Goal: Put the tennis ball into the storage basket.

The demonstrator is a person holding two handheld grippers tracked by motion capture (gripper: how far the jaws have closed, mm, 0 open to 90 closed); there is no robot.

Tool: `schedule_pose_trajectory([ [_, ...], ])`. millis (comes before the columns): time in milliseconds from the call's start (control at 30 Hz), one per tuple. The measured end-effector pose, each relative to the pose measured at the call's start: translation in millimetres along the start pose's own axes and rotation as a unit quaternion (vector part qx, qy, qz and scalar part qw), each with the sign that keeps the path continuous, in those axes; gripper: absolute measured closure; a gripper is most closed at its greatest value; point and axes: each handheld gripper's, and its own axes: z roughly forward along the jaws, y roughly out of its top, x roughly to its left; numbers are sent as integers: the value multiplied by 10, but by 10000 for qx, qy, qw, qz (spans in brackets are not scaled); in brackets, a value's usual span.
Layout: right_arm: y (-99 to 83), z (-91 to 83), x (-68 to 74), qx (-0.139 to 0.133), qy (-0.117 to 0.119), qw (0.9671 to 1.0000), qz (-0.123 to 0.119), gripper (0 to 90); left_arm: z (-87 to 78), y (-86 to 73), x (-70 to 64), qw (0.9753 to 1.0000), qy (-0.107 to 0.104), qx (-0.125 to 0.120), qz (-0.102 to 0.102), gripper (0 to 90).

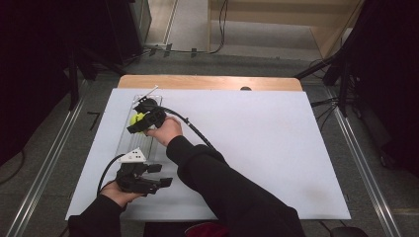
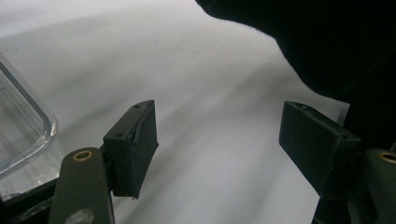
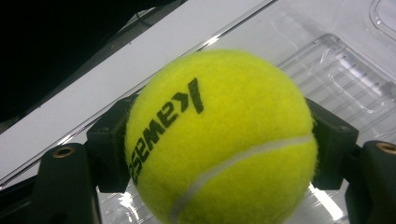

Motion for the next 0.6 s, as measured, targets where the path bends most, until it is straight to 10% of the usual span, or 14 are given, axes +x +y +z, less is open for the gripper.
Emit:
schedule_pose_trajectory([
  [600, 30, -247, -43, -310, 258, 9992, -20, 145, 7, 1, 7, 10000, 31, 25, -7, 286],
])
